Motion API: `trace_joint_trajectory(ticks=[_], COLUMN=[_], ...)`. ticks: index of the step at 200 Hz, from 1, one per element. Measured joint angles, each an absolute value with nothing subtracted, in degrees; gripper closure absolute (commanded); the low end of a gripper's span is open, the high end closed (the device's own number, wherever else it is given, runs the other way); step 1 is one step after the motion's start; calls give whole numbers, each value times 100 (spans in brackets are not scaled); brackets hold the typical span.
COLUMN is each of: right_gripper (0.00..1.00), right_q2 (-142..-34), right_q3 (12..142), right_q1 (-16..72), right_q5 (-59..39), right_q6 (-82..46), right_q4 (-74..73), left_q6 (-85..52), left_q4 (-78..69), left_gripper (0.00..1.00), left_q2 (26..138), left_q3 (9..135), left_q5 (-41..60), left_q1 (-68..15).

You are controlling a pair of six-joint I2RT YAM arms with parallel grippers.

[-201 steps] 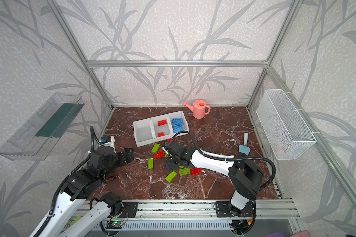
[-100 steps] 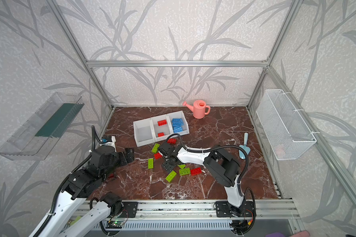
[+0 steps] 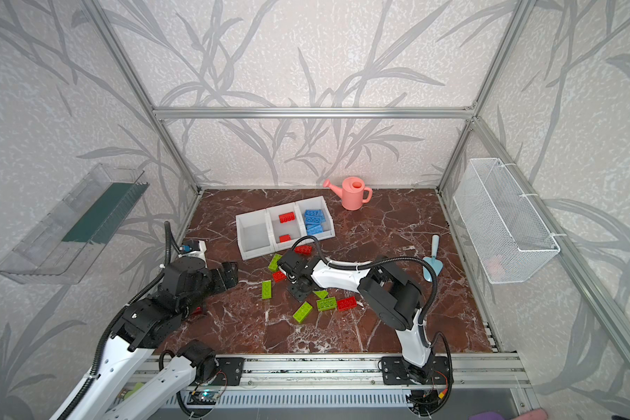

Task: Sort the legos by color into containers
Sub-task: 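Grasp the red brick with the right gripper and carry it to the middle compartment, then lower the red brick into the middle compartment and open the right gripper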

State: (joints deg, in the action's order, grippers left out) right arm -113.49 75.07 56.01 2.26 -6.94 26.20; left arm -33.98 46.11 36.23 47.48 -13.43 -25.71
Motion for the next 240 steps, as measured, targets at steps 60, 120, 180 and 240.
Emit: trace_joint_trajectory(ticks=[60, 120, 180, 240], right_gripper=[79, 80, 82, 79], right_q2=[-11107, -11168, -12092, -13574], right_q3=[8071, 9404, 11006, 12527], right_q1=[5570, 5166, 4469, 4049], right_q5=[145, 51, -508, -827], right_q6=[-746, -716, -770, -943], right_q4=[3024, 3186, 3050, 2989], left_q6=[-3400, -3398, -3398, -3393], left_q4=[4611, 4611, 4609, 4587], left_gripper=[6, 6, 6, 6], left_q2=[3507, 3413, 3411, 3424], left_q3=[4748, 4748, 4748, 4748], left_q5=[-1343, -1339, -1236, -1035], left_q1=[-2571, -2571, -2569, -2571])
